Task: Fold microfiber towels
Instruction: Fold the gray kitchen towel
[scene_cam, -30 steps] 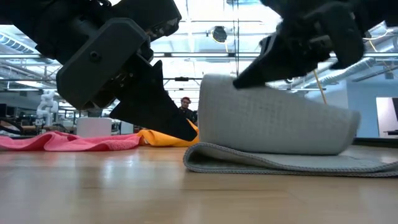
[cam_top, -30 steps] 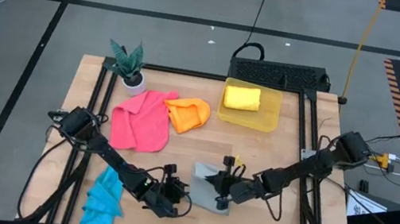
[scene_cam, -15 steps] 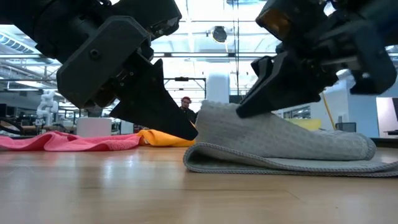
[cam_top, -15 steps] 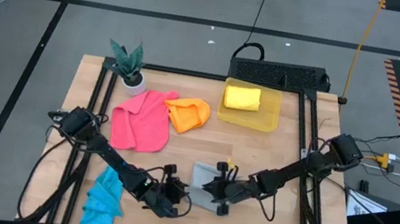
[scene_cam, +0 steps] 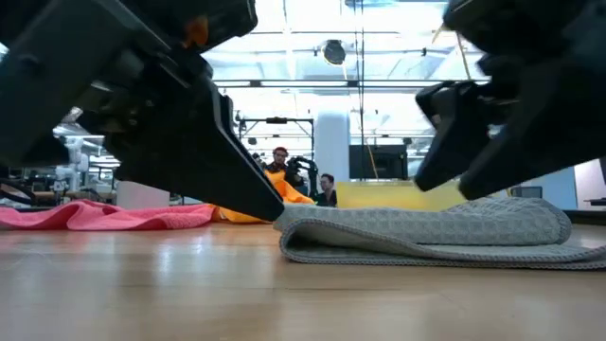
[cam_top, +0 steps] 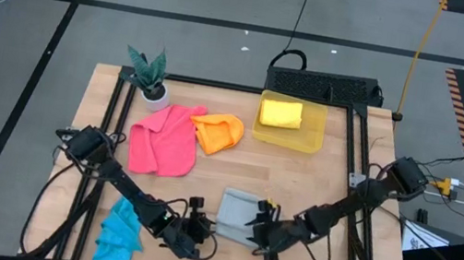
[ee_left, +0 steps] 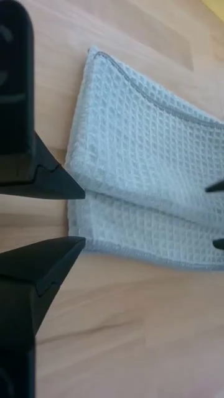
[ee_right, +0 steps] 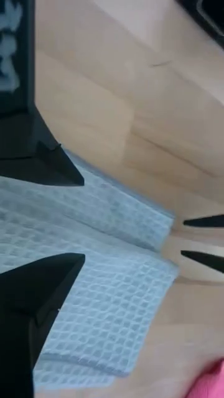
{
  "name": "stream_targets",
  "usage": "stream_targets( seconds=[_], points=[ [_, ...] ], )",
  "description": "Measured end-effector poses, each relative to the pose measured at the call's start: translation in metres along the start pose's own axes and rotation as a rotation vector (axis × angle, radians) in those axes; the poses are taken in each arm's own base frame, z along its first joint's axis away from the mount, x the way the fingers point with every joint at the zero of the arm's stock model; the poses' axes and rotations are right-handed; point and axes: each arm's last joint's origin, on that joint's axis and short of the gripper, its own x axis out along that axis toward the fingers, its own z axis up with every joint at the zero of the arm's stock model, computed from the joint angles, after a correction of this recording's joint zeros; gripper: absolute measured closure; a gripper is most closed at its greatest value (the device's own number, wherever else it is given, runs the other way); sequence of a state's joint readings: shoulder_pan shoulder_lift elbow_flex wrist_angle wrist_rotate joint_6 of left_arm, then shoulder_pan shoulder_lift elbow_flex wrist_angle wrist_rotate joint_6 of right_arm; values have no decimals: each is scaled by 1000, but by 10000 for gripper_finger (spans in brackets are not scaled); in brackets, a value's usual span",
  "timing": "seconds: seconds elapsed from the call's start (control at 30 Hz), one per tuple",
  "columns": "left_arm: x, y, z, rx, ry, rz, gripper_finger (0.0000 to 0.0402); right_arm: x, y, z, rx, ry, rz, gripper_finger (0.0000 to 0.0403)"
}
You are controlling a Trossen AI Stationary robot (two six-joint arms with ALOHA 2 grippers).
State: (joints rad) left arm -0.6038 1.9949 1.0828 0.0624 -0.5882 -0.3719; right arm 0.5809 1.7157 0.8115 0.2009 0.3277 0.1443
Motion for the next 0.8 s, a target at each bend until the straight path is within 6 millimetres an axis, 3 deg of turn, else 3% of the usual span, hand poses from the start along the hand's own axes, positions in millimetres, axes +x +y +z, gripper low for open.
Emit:
stream_targets(
  seconds=[0.13,0.3,0.6,0.8],
  points=[
    [2,3,2,-12,-5,8,291,-2,11,-10,-50,46,-57,238],
    [4,6,5,-32,-16,-1,291,0,12,-18,-73,99,-96,278],
    [4,4,8,-34,-33,-41,291,-3,11,-15,-140,92,-98,392],
    [4,3,7,-22,-27,-64,291,-23,8,-1,-156,18,-184,390]
  ],
)
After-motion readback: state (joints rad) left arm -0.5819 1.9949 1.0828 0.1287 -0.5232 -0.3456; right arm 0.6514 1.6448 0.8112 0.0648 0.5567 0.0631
